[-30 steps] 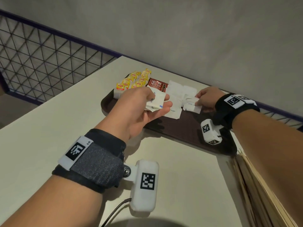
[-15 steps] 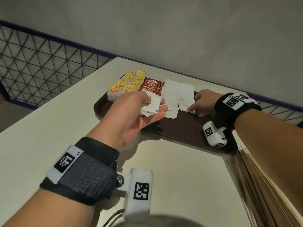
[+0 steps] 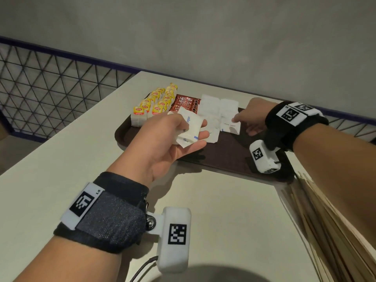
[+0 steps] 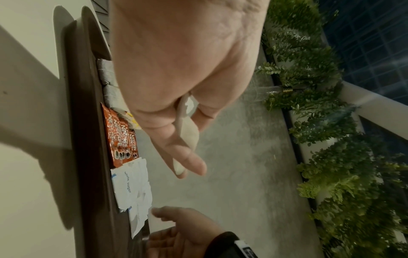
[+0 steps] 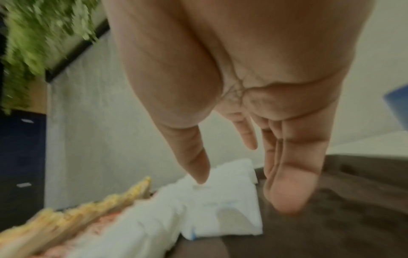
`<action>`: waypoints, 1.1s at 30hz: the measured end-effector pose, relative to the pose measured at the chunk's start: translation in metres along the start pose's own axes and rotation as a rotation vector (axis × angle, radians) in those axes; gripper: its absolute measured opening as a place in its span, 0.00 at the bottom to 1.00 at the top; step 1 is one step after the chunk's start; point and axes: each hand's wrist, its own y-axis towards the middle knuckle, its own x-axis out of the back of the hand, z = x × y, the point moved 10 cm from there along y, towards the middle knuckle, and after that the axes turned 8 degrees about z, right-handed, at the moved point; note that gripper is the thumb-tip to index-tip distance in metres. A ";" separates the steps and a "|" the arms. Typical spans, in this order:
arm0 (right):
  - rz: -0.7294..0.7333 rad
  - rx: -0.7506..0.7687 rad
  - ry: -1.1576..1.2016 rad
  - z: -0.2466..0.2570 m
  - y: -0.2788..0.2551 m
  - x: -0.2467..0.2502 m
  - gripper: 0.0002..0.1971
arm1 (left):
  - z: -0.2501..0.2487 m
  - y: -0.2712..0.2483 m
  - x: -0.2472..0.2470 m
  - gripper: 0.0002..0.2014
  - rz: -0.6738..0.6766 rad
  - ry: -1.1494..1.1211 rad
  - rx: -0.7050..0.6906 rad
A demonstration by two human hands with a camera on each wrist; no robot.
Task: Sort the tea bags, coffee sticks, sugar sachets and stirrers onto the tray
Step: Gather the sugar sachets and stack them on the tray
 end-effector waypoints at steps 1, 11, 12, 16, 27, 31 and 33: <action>-0.021 0.030 0.079 0.005 -0.013 0.005 0.18 | -0.001 -0.002 -0.002 0.20 0.010 0.029 0.004; 0.475 0.292 1.237 0.018 -0.168 -0.090 0.11 | 0.004 -0.016 -0.020 0.16 0.044 0.109 0.026; 0.463 0.288 1.303 0.012 -0.168 -0.100 0.12 | 0.006 -0.018 -0.021 0.12 0.028 0.126 0.022; 0.389 0.274 1.464 -0.008 -0.159 -0.112 0.20 | 0.016 -0.019 -0.028 0.06 0.054 0.321 0.065; 0.220 0.329 1.316 -0.021 -0.149 -0.103 0.11 | 0.023 -0.016 -0.031 0.09 0.081 0.412 0.098; 0.174 0.337 1.386 -0.028 -0.146 -0.095 0.10 | 0.019 -0.013 -0.023 0.15 0.043 0.404 0.066; 0.184 0.381 1.428 -0.025 -0.148 -0.089 0.12 | 0.018 -0.012 -0.021 0.17 0.030 0.454 0.052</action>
